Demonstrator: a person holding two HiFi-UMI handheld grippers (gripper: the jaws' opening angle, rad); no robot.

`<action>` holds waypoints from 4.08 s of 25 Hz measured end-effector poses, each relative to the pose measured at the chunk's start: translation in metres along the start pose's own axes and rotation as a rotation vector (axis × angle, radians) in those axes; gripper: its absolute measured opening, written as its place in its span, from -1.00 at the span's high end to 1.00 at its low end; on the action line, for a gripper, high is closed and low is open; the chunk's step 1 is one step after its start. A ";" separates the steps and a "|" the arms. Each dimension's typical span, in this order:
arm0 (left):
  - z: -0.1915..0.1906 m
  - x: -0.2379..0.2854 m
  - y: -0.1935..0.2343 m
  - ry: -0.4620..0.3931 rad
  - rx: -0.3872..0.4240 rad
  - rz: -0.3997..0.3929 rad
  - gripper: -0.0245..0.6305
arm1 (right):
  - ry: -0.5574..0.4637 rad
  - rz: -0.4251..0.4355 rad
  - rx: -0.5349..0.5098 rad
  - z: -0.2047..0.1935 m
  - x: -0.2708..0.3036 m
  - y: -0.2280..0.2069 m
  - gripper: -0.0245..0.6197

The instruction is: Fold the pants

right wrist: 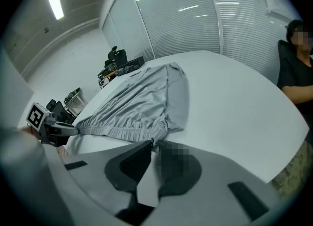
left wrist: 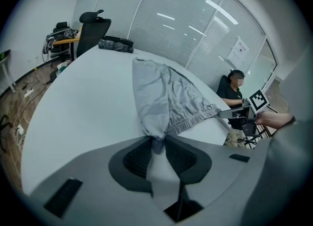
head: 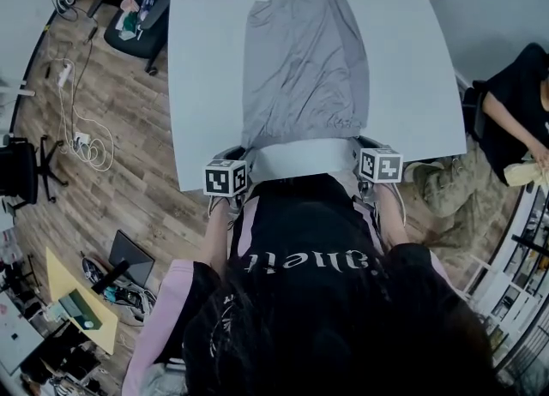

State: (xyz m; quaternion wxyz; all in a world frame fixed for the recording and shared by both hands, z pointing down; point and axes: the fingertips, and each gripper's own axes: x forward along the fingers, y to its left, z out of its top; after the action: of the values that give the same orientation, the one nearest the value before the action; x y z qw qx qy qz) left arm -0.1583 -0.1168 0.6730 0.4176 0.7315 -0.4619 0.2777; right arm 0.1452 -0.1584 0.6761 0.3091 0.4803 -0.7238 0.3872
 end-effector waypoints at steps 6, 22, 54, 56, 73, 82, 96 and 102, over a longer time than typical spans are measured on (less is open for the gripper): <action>0.012 -0.012 -0.014 -0.033 0.005 -0.060 0.76 | -0.021 0.072 0.010 0.016 -0.012 0.011 0.80; 0.121 -0.068 -0.052 -0.300 0.057 -0.104 0.77 | -0.249 0.166 0.041 0.116 -0.081 0.018 0.81; 0.345 0.020 0.003 -0.290 0.248 0.060 0.77 | -0.260 0.219 -0.152 0.370 0.035 -0.031 0.83; 0.350 0.033 0.010 -0.266 0.252 0.076 0.77 | -0.235 0.201 -0.169 0.377 0.053 -0.038 0.83; 0.313 0.119 0.058 -0.084 0.069 0.200 0.71 | -0.061 0.133 -0.105 0.329 0.142 -0.088 0.82; 0.310 0.106 0.041 -0.129 0.118 0.176 0.20 | -0.117 0.181 -0.072 0.319 0.123 -0.075 0.50; 0.309 0.014 -0.031 -0.416 0.114 -0.033 0.22 | -0.327 0.261 -0.169 0.303 0.021 -0.004 0.50; 0.291 -0.028 -0.065 -0.484 0.163 -0.091 0.23 | -0.377 0.295 -0.165 0.274 -0.020 0.033 0.50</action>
State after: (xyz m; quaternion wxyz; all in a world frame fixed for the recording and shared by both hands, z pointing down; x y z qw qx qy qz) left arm -0.1051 -0.3423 0.4833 0.2466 0.8278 -0.4914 0.1116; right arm 0.1006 -0.3766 0.5111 0.1467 0.4065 -0.8600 0.2714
